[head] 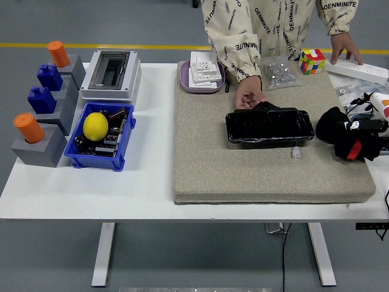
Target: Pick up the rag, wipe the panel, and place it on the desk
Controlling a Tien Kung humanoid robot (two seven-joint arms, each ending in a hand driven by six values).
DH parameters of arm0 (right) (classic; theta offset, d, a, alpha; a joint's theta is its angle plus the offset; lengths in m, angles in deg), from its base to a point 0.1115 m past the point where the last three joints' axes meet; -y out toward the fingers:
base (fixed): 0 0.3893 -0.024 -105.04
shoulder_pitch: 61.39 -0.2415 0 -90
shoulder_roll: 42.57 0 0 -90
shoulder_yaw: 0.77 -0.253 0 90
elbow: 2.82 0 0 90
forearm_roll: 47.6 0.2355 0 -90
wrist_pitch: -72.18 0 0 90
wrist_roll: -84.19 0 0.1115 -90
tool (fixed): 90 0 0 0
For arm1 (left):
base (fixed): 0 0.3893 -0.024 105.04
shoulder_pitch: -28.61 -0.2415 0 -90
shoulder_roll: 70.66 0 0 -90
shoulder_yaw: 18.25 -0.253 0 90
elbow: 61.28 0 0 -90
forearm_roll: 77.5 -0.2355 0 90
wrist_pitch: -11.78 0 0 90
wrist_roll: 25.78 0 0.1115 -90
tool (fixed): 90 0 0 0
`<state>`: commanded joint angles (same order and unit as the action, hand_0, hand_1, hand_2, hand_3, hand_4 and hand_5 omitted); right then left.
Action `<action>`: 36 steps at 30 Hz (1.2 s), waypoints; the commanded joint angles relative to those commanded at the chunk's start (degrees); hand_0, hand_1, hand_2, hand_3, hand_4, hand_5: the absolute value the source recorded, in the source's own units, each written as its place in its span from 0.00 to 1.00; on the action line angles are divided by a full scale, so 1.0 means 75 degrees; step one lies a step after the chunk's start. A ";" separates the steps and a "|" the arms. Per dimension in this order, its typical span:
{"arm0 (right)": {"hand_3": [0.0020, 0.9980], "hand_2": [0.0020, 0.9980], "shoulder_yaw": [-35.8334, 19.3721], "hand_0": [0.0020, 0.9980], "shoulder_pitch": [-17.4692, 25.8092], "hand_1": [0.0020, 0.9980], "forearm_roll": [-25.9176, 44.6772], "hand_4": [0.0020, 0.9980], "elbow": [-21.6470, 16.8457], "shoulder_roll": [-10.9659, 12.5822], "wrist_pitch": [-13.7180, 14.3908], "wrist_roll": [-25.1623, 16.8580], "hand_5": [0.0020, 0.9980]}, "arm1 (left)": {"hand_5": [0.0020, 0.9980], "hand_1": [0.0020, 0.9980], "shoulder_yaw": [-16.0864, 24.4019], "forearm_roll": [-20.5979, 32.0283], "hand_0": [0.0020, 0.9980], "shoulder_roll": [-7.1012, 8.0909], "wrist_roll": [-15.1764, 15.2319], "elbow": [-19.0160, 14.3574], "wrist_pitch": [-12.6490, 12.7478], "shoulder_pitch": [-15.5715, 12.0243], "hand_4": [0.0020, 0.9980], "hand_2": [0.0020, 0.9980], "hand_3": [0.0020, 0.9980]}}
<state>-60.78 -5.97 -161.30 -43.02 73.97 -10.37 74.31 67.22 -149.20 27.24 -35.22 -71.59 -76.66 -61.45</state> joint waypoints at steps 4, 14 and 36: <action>0.72 0.73 -0.0073 0.70 0.0020 0.64 0.0047 1.00 0.0138 -0.0034 -0.0008 -0.0032 0.63 | 0.47 0.69 0.0030 -0.0023 0.64 -0.0004 -0.0007 0.0000 0.0008 -0.0009 0.59 0.73 0.56; 0.72 0.73 -0.0240 0.70 0.0070 0.64 -0.0003 1.00 0.0175 -0.0044 -0.0007 -0.0057 0.63 | 0.47 0.69 0.0031 -0.0012 0.64 -0.0030 -0.0007 0.0000 0.0004 -0.0005 0.59 0.73 0.56; 0.72 0.73 -0.0223 0.70 0.0024 0.64 -0.0081 1.00 0.0104 0.0032 -0.0058 -0.0019 0.63 | 0.47 0.69 0.0052 -0.0010 0.64 -0.0043 -0.0006 0.0000 0.0000 0.0045 0.59 0.73 0.57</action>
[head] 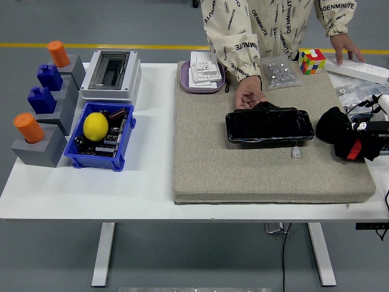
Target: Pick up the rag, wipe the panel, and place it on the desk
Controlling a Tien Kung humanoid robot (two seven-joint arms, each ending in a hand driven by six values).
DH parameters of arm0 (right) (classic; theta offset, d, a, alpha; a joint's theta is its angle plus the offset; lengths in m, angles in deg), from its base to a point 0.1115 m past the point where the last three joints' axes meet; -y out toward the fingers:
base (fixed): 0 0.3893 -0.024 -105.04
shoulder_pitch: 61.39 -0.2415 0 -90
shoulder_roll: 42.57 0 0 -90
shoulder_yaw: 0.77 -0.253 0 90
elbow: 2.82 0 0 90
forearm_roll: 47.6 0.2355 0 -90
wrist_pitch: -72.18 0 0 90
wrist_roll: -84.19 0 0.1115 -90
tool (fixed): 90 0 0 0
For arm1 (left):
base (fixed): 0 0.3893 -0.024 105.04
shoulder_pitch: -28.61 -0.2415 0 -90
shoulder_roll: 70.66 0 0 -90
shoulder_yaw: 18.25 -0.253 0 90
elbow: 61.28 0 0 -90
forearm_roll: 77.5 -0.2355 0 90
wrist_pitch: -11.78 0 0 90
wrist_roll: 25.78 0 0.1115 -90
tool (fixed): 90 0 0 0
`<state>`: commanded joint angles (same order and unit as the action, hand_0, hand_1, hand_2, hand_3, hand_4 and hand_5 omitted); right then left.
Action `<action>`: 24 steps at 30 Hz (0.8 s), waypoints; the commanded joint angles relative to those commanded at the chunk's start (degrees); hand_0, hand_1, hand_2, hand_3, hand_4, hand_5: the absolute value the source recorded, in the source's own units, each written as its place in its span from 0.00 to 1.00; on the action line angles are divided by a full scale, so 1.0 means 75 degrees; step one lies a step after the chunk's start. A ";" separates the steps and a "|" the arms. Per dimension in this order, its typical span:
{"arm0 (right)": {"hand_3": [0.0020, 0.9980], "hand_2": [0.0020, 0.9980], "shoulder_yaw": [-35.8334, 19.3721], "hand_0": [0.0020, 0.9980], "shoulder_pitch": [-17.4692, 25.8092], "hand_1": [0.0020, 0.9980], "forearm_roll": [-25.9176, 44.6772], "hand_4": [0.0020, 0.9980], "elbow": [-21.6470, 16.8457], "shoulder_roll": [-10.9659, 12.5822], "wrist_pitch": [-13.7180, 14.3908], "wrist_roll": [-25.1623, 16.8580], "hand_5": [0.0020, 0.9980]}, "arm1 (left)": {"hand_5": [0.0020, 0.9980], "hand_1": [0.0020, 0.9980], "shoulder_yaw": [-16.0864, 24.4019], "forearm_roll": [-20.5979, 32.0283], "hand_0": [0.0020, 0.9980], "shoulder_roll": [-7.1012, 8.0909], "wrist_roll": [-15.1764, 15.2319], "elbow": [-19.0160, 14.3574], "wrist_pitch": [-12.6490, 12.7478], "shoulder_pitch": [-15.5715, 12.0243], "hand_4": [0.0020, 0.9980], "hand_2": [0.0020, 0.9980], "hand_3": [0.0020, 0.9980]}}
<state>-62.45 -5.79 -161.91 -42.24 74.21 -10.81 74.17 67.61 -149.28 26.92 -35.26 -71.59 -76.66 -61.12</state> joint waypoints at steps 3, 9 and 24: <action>0.72 0.73 0.0010 0.70 0.0003 0.64 -0.0008 1.00 -0.0004 0.0006 -0.0005 0.0008 0.63 | 0.47 0.69 0.0006 -0.0016 0.64 0.0004 -0.0004 0.0000 0.0003 -0.0001 0.59 0.73 0.57; 0.72 0.73 0.0035 0.71 0.0035 0.64 -0.0034 1.00 -0.0002 -0.0003 -0.0025 0.0031 0.63 | 0.47 0.69 0.0009 -0.0036 0.64 0.0027 -0.0006 0.0000 0.0005 -0.0016 0.59 0.73 0.57; 0.72 0.73 0.0050 0.71 0.0046 0.64 -0.0061 1.00 -0.0034 0.0007 -0.0059 0.0055 0.63 | 0.47 0.69 -0.0011 -0.0038 0.64 0.0033 -0.0003 0.0000 0.0001 -0.0042 0.59 0.73 0.57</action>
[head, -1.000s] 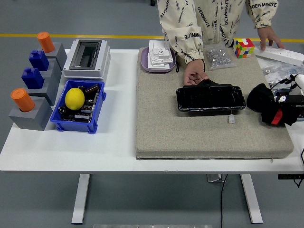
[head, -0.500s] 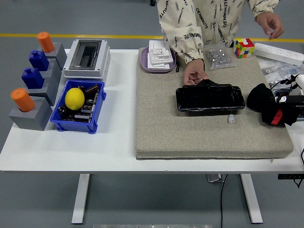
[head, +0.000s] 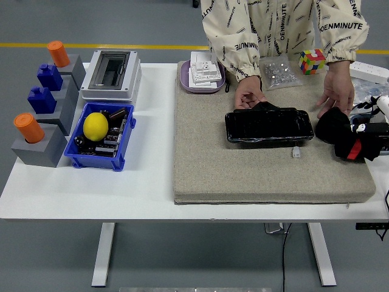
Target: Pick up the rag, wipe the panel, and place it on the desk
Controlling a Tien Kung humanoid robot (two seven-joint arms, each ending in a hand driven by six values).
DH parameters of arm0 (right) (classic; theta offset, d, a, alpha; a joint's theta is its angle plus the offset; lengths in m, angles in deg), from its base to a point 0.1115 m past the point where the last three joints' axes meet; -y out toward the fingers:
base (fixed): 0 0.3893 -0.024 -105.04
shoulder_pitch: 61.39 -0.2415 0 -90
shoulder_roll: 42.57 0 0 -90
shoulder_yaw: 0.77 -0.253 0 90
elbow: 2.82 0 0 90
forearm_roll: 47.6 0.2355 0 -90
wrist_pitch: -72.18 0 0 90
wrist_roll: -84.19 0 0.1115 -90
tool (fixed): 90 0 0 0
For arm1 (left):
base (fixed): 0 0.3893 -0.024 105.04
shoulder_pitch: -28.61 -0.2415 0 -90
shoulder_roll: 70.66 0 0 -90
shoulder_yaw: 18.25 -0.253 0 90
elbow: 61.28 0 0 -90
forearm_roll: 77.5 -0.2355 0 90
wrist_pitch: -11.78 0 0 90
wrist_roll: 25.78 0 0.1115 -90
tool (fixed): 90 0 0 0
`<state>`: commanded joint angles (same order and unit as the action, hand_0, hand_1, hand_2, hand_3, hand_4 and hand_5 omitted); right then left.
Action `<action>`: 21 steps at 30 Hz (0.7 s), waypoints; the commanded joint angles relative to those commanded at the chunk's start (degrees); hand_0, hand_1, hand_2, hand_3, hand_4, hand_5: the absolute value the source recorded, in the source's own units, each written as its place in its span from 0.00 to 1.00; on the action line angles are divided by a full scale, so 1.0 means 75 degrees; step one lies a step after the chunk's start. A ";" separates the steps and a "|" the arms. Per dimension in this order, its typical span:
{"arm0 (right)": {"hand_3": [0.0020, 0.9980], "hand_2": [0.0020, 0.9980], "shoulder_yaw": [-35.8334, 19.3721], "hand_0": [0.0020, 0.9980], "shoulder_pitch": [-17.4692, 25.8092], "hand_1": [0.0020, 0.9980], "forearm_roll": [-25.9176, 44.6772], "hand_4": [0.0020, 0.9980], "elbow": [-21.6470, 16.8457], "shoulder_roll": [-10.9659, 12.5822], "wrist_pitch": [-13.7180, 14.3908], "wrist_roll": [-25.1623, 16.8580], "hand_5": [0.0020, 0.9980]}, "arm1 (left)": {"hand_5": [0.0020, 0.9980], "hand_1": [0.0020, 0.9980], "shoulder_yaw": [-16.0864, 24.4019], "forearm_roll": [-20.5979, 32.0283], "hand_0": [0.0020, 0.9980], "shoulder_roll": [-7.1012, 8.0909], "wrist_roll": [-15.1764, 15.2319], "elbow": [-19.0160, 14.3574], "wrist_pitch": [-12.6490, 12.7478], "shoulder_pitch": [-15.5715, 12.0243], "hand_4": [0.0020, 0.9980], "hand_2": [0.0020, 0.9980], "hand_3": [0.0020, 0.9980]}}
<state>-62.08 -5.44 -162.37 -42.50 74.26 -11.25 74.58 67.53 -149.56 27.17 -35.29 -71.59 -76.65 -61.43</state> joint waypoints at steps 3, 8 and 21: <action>0.72 0.73 -0.0004 0.71 -0.0001 0.64 0.0003 1.00 -0.0005 0.0003 0.0001 -0.0001 0.63 | 0.47 0.69 0.0004 0.0001 0.64 -0.0014 -0.0006 0.0000 -0.0002 -0.0017 0.59 0.73 0.57; 0.72 0.73 -0.0004 0.71 0.0002 0.64 0.0001 1.00 -0.0011 -0.0001 0.0000 0.0000 0.63 | 0.47 0.69 0.0016 -0.0001 0.64 -0.0024 0.0001 0.0000 -0.0001 -0.0019 0.59 0.73 0.57; 0.72 0.73 -0.0046 0.71 -0.0010 0.64 -0.0005 1.00 0.0011 0.0017 -0.0010 0.0008 0.63 | 0.47 0.69 0.0028 0.0007 0.64 -0.0039 0.0001 0.0000 -0.0002 -0.0016 0.59 0.73 0.56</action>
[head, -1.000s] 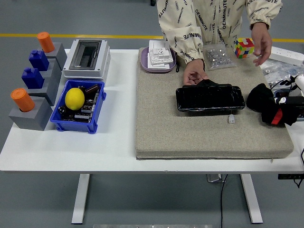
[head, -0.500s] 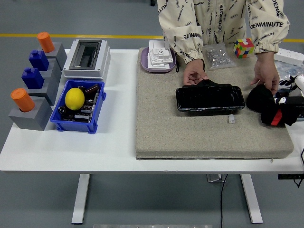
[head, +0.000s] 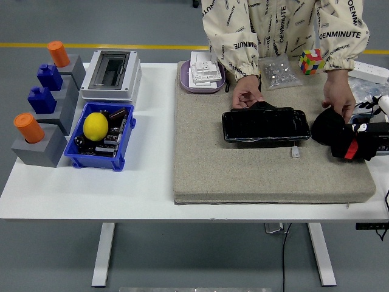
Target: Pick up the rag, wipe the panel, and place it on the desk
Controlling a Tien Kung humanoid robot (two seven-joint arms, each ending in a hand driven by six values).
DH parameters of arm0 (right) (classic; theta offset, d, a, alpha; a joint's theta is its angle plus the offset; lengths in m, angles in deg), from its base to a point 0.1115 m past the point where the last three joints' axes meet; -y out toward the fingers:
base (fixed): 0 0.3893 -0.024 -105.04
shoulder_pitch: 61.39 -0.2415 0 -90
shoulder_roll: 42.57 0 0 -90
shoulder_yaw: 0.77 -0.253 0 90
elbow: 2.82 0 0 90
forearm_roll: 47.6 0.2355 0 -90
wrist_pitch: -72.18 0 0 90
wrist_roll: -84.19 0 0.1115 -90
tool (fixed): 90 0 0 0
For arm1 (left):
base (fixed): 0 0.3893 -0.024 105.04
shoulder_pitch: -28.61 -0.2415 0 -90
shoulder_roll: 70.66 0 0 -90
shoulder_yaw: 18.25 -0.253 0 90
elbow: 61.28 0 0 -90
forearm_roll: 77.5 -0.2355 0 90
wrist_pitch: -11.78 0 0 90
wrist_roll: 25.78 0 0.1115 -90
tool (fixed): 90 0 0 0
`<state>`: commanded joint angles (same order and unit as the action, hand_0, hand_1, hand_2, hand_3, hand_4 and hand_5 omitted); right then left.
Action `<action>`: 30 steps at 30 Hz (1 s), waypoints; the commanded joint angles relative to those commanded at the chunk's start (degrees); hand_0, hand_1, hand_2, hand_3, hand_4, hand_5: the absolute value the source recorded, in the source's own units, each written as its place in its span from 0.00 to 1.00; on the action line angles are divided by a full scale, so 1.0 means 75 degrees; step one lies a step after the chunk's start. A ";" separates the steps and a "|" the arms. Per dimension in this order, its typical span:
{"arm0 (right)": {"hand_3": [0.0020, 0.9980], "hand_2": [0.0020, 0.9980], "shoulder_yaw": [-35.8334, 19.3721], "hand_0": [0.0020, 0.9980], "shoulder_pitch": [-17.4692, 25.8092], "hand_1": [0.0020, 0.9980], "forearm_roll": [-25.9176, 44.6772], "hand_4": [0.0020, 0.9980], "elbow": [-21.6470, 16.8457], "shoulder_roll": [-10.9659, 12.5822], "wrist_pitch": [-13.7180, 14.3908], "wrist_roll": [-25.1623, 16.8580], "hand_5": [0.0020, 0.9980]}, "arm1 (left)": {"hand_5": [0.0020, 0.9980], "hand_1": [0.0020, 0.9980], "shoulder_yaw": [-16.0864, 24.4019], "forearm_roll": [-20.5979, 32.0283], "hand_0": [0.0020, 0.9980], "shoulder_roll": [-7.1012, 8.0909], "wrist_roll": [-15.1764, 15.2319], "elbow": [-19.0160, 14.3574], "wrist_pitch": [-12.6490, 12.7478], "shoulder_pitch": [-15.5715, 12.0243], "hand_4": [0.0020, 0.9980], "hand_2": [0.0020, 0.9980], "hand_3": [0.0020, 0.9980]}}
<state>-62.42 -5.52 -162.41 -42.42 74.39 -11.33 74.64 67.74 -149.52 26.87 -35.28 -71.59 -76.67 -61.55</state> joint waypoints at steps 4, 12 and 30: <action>0.72 0.73 -0.0001 0.71 0.0000 0.64 -0.0004 1.00 0.0002 -0.0002 -0.0008 0.0004 0.63 | 0.47 0.69 0.0034 -0.0018 0.64 -0.0003 -0.0006 0.0000 0.0005 0.0001 0.59 0.73 0.56; 0.72 0.73 -0.0026 0.71 -0.0031 0.64 -0.0013 1.00 -0.0001 0.0007 -0.0008 0.0006 0.63 | 0.47 0.69 0.0057 -0.0020 0.64 0.0003 -0.0003 0.0000 0.0006 0.0037 0.59 0.73 0.57; 0.72 0.73 -0.0092 0.71 -0.0026 0.64 -0.0038 1.00 -0.0007 0.0028 -0.0017 0.0011 0.64 | 0.47 0.69 0.0022 -0.0014 0.64 0.0016 -0.0009 0.0000 0.0004 0.0037 0.59 0.73 0.57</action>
<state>-63.11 -5.71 -162.69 -42.47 74.61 -11.46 74.73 67.90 -149.62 26.99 -35.35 -71.59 -76.64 -61.28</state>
